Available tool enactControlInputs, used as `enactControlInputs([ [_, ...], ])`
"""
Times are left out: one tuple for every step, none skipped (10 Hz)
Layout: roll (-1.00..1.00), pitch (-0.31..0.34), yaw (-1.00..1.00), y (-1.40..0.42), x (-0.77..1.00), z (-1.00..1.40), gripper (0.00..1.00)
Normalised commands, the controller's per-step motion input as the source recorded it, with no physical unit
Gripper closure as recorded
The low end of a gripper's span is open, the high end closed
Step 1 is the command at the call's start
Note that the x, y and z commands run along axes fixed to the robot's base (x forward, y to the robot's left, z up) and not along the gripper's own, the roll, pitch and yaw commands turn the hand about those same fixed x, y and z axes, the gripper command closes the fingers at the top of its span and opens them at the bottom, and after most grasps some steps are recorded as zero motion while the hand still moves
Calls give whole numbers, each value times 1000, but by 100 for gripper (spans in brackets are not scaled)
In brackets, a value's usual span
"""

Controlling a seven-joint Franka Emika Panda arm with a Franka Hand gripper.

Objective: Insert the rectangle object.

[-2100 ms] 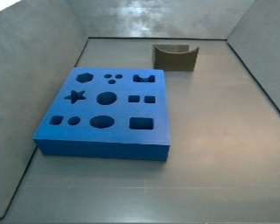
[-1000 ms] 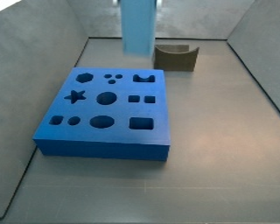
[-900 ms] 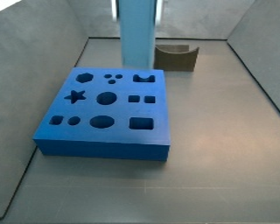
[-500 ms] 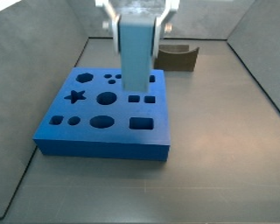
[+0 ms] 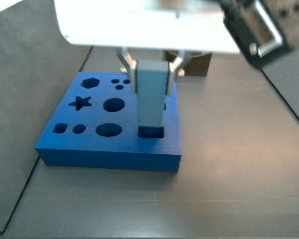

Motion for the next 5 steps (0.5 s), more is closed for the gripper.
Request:
enactControlInputs([
  [-41,13,0,0,86,-249,100],
  [-27,11,0,-11,3,-157,100],
  [0,4,29,0,0,-103,100],
  [0,3,17,-14,0,-117,100],
  [-17,26,0,-149,29,-140,100],
])
